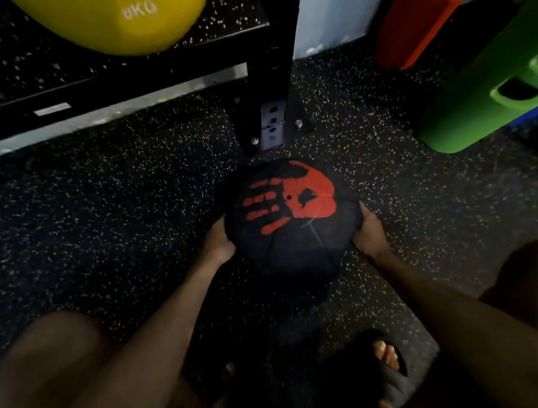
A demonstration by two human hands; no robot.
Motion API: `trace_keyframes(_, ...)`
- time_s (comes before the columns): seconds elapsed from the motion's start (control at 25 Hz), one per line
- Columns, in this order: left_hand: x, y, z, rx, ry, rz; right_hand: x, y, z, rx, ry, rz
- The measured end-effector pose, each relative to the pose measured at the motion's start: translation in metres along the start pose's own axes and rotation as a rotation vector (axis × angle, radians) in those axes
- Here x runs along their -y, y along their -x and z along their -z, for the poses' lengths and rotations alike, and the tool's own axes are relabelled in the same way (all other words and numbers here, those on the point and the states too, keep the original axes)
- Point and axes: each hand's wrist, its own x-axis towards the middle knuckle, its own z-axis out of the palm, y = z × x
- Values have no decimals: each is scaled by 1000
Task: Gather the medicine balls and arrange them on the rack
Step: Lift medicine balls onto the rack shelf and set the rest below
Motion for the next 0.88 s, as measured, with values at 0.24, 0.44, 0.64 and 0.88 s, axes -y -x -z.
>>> trace_keyframes(0.24, -27, 5, -16, -167, 354, 123, 7, -9, -2, -45, -66, -39)
trace_keyframes(0.44, -24, 18, -25, -182, 571, 200, -3, 5, 0, -95, -103, -85)
trace_keyframes(0.64, -37, 47, -30, -328, 692, 25, 30, 18, 15, -252, -304, -68)
trace_keyframes(0.88, -130, 134, 32, -422, 669, -175, 145, 66, 96, -210, -393, 34)
